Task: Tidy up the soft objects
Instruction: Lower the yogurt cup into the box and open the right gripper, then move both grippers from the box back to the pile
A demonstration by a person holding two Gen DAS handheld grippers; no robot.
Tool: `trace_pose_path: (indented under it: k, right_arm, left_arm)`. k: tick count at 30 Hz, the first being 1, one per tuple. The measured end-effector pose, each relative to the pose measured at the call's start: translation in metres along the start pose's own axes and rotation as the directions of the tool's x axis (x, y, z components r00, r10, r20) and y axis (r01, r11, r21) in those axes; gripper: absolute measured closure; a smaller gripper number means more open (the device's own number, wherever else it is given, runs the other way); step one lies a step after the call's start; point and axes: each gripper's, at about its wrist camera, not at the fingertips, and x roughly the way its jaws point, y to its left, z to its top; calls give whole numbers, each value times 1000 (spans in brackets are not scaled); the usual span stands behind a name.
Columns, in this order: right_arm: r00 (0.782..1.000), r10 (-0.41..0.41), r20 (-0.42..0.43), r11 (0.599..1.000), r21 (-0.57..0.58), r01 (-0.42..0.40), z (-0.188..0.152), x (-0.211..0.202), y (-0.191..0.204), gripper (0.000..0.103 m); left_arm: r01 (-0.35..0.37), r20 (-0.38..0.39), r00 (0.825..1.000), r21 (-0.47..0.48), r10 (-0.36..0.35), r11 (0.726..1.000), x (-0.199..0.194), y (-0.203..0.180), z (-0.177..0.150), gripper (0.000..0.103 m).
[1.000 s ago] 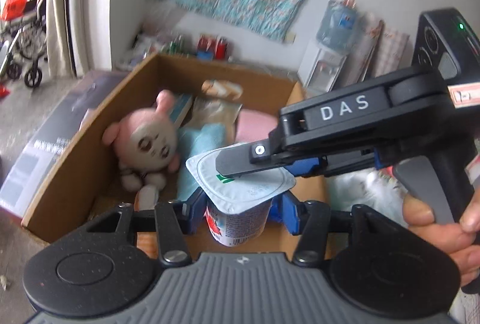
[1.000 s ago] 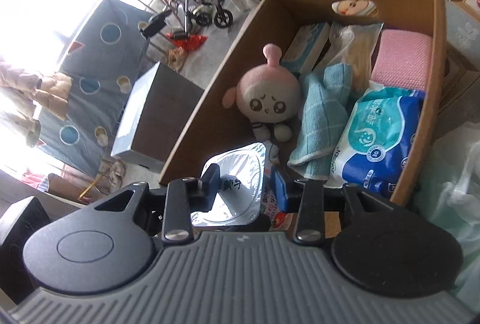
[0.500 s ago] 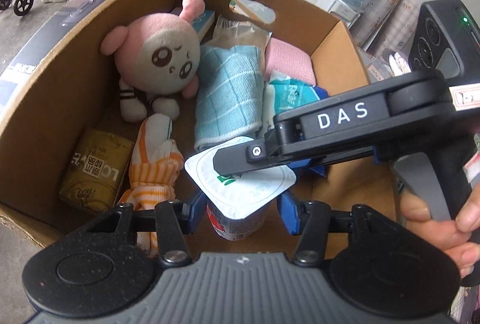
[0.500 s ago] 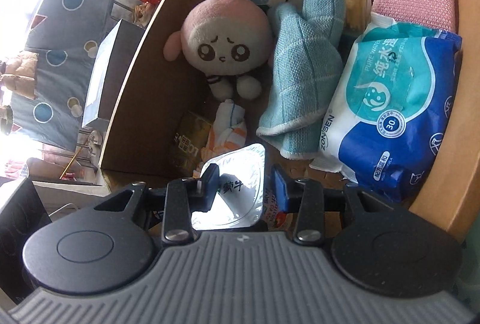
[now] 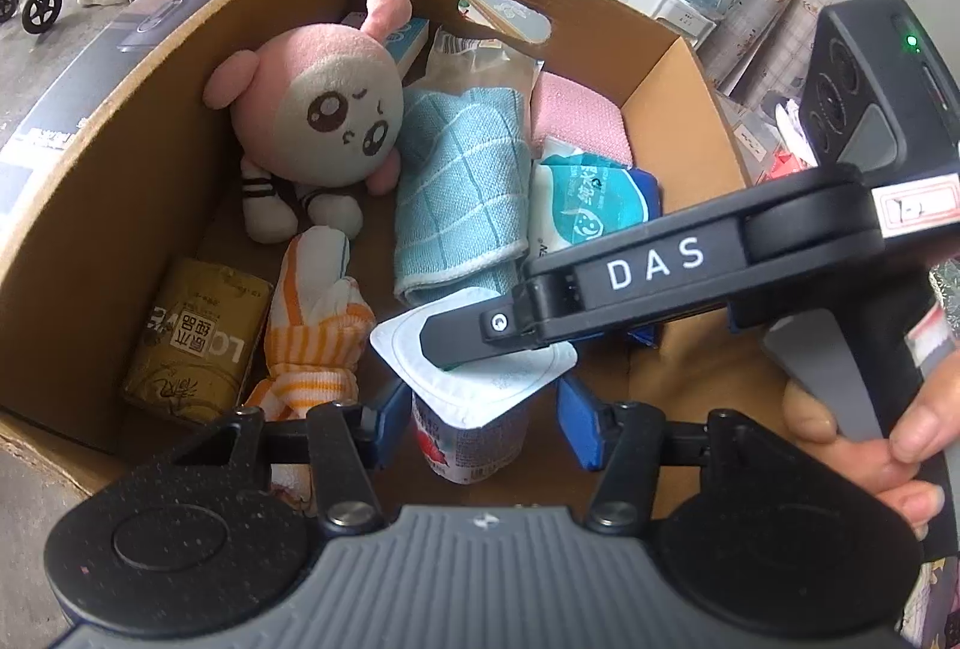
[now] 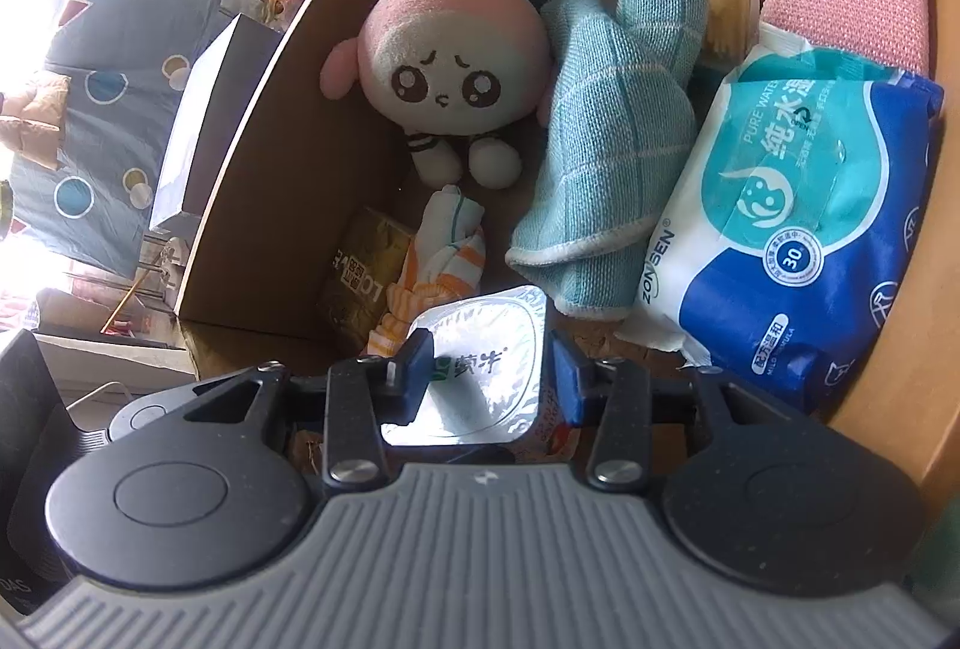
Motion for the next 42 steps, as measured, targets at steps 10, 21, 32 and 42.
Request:
trace_pose_path:
  k: [10,21,32,42]
  right_arm:
    - [1000,15,24,1000,-12,-14,-3,-10,3,60]
    - [986,112,124,994,-2,-113,-12,-45,1,48]
    - [916,105,387,994,-13,-109,-51,-163,-39,31]
    - [825,-170,539,973,226,53,-107,-263,-173,27]
  left_arm:
    - [0,33,999,-10,1,1000,-21,3,-3,47]
    - [-13,156,988,30,9,999,-52,-13,-6,35]
    - [27,277,956,233,-93,972,-63,-91,1,18]
    - [142,210,937,497,-277,856,-2,-218,5,14]
